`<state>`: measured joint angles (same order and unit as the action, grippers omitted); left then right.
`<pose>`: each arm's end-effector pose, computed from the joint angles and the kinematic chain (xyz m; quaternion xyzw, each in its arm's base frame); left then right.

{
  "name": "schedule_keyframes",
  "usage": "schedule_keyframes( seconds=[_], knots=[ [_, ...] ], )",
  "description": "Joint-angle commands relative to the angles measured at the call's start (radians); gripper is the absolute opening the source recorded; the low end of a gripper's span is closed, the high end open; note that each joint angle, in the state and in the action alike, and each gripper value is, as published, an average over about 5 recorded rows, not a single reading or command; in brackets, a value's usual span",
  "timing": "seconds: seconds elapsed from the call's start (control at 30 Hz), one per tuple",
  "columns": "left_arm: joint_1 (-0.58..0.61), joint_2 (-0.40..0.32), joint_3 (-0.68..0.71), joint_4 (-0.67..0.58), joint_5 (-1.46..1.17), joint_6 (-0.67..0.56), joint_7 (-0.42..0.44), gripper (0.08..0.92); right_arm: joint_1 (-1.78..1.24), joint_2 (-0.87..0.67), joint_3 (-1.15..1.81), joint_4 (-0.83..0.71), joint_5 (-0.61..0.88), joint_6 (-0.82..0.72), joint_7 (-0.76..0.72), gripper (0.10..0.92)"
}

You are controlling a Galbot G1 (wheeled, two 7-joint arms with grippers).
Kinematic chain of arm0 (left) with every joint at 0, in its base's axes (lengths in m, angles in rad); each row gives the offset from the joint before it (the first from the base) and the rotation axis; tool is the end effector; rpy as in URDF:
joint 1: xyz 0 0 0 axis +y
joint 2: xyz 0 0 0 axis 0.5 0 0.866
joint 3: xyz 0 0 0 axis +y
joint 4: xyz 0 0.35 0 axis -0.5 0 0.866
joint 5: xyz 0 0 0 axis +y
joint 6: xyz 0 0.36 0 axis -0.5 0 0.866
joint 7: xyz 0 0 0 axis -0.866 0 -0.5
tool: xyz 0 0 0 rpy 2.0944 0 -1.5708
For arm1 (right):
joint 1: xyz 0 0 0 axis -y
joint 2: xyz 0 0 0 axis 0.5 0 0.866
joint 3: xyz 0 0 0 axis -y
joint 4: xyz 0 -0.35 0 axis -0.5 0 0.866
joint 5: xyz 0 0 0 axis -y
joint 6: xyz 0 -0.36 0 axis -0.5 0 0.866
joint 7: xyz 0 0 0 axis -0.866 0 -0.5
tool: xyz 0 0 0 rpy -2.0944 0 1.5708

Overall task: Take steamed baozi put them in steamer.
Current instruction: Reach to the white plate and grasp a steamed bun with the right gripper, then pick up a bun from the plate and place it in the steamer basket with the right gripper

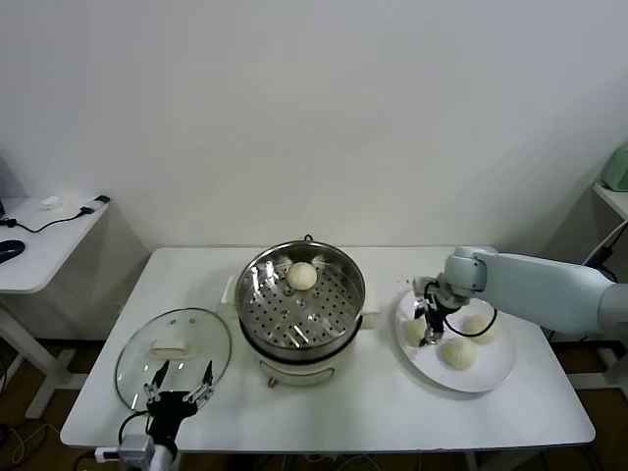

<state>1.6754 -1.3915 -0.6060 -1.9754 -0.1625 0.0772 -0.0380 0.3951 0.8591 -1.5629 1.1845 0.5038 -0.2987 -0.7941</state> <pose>0.1493 0.0640 -0.3557 0.0197 -0.9889 -0.0202 0.1456 0.5316 -0.0975 -0.2345 0.5006 -0.5532 0.4965 0.4438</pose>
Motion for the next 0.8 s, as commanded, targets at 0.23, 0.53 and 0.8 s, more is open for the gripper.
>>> schedule_keyframes(
  seconds=[0.23, 0.53, 0.8],
  knots=[
    [0.003, -0.001, 0.010, -0.013, 0.001, 0.002, 0.000, 0.823, 0.442, -0.002, -0.226, 0.117, 0.147, 0.049, -0.120, 0.619],
    [-0.001, 0.012, 0.019, -0.028, 0.003, 0.010, 0.002, 0.823, 0.826, 0.228, -0.288, 0.206, 0.524, 0.027, -0.179, 0.619],
    [-0.007, 0.016, 0.020, -0.035, 0.003, 0.009, 0.002, 0.823, 0.695, 0.511, -0.130, 0.220, 0.715, -0.081, -0.024, 0.621]
  ],
)
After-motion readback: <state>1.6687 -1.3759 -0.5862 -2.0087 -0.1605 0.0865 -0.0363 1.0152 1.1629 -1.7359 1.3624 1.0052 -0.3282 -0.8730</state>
